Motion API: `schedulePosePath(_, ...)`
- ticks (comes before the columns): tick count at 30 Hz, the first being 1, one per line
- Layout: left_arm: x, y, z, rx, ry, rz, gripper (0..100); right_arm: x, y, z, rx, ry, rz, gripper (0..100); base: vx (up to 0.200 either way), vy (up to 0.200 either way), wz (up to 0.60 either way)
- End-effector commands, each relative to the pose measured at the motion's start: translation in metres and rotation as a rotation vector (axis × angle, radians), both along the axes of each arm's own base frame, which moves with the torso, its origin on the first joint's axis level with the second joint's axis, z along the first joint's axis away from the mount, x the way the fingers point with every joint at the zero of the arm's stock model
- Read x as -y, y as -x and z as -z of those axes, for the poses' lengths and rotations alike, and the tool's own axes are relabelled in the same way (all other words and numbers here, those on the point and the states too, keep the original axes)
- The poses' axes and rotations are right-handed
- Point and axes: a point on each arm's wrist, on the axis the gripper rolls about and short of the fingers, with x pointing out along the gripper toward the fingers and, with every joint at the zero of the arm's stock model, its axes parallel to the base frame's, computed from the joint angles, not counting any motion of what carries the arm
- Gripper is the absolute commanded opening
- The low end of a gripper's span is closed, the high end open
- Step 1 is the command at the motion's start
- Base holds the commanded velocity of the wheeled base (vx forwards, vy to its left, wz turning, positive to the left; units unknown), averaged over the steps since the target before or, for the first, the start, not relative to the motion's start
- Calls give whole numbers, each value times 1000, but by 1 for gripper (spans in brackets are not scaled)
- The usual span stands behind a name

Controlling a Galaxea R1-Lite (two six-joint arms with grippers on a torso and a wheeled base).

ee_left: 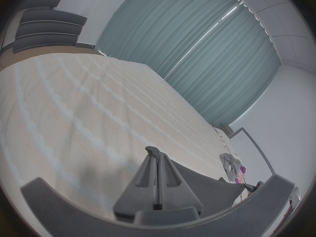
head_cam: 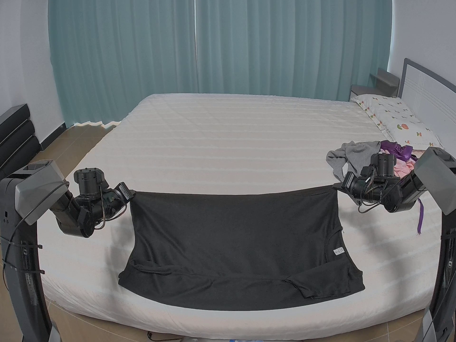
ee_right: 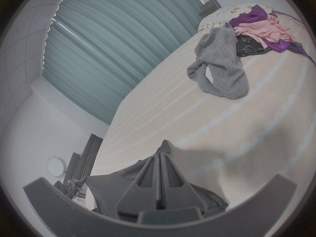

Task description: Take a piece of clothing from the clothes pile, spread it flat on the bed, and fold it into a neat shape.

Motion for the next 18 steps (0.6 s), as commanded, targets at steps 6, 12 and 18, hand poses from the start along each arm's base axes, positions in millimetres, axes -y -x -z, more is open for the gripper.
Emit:
schedulePosePath(6,-2,16,-2,-25,-31,12,0,1,27,-7,-40,-8,-24,0,0,0,0)
schedulePosePath(12,-4,28,2,-53,-62,23,0,4,41,-3,-74,-11,-41,0,0,0,0)
schedulePosePath(18,-4,41,2,-83,-61,27,0,9,58,-1,-107,-4,-51,0,0,0,0)
